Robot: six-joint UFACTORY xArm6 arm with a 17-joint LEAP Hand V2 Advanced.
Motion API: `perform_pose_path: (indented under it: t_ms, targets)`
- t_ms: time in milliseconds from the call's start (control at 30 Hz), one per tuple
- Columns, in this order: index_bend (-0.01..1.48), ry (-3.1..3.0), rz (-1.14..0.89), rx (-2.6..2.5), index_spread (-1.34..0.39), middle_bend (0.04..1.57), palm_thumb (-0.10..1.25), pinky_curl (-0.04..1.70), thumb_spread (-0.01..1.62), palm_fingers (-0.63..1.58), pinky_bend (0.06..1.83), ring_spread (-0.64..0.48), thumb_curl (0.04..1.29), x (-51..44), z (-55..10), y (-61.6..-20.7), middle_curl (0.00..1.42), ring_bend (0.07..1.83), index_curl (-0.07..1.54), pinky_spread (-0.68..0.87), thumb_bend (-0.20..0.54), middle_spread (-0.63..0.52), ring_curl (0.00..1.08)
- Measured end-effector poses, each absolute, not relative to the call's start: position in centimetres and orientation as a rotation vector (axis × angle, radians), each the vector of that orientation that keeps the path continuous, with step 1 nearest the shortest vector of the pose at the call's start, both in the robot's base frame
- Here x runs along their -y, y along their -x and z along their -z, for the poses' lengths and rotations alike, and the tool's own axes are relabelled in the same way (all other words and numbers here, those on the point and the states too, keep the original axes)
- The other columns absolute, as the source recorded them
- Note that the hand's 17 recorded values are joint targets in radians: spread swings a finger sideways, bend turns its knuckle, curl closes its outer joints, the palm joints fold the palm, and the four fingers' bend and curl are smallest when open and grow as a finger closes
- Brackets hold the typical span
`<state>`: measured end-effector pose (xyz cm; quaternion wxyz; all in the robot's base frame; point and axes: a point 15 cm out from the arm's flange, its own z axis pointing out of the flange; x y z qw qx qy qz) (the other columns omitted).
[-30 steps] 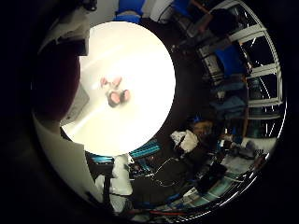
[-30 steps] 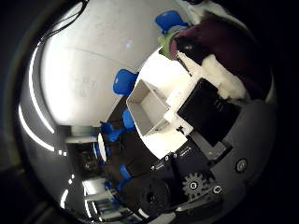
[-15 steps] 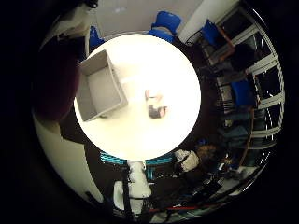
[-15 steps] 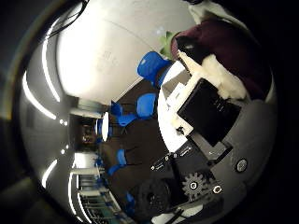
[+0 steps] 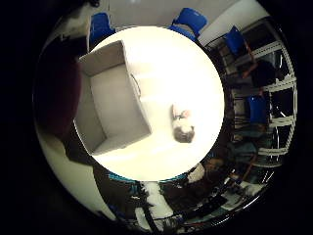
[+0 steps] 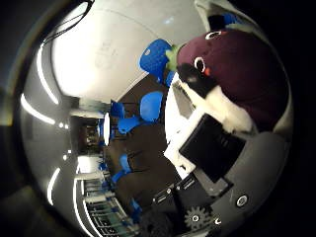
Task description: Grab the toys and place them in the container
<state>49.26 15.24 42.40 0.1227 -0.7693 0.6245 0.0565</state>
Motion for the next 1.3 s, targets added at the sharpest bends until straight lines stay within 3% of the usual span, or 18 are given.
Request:
perform_pose_path:
  t_ms: [67,133,267,533,900,1300]
  targets:
    - [0.40,2.287,-0.213,-1.847,-0.47,0.68,0.68,0.66,1.21,0.10,0.88,-0.01,0.50,-14.3,-41.2,-48.5,0.46,0.91,0.52,0.05,-0.024,-0.11,0.45]
    - [0.38,2.314,-0.233,-1.842,-0.47,0.59,0.66,0.62,1.22,0.05,0.85,0.09,0.47,-13.7,-40.9,-48.1,0.41,0.81,0.48,0.23,-0.023,-0.06,0.39]
    - [0.30,2.340,-0.235,-1.819,-0.46,0.48,0.64,0.52,1.23,0.04,0.75,0.18,0.44,-13.2,-40.8,-48.0,0.36,0.67,0.42,0.44,-0.018,-0.01,0.31]
    - [0.17,2.340,-0.253,-1.843,-0.42,0.36,0.60,0.40,1.23,0.14,0.59,0.21,0.38,-10.3,-42.7,-45.7,0.32,0.55,0.36,0.49,-0.020,0.01,0.24]
    - [0.16,2.263,-0.170,-2.109,-0.37,0.30,0.55,0.32,1.23,0.18,0.52,0.21,0.33,0.7,-41.7,-40.3,0.32,0.50,0.30,0.46,-0.017,0.04,0.22]
    - [0.16,2.104,-0.210,-2.278,-0.33,0.28,0.55,0.29,1.23,0.21,0.50,0.21,0.32,9.6,-32.7,-37.4,0.33,0.47,0.28,0.47,-0.016,0.07,0.21]
